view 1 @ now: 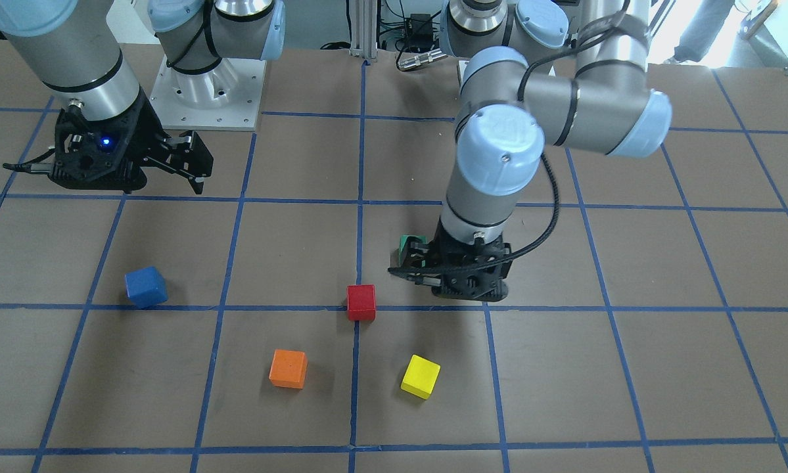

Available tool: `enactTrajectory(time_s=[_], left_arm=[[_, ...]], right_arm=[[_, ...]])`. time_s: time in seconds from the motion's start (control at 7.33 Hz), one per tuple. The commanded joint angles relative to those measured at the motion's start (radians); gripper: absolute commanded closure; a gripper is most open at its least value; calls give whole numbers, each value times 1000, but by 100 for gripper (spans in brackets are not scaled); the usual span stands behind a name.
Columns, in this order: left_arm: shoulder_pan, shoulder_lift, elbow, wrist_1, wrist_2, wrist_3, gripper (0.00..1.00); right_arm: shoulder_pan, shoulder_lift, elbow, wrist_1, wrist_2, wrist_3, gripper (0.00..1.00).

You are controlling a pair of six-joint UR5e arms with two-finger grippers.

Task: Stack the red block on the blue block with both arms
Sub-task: 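Set the red cube down near the orange cube and withdraw the left gripper, then lower the right gripper over the red cube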

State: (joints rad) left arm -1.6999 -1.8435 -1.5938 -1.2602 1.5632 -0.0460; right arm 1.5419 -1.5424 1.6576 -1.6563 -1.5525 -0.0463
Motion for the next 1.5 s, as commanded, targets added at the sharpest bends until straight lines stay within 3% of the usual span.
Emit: enactTrajectory(time_s=[0.0, 0.27, 0.41, 0.55, 1.09, 1.36], left_arm=[[147, 184, -3, -187, 4, 209, 0], [195, 336, -8, -279, 1, 241, 0], [183, 367, -34, -268, 1, 195, 0], [168, 353, -58, -233, 1, 92, 0], [129, 354, -64, -229, 20, 71, 0], [129, 345, -52, -223, 27, 75, 0]], right_arm=[[32, 60, 1, -87, 116, 9, 0], [165, 151, -4, -227, 101, 73, 0], [231, 180, -1, -291, 106, 154, 0], [278, 224, -2, -315, 103, 192, 0], [357, 401, -1, -483, 111, 284, 0], [377, 438, -2, -505, 114, 287, 0]])
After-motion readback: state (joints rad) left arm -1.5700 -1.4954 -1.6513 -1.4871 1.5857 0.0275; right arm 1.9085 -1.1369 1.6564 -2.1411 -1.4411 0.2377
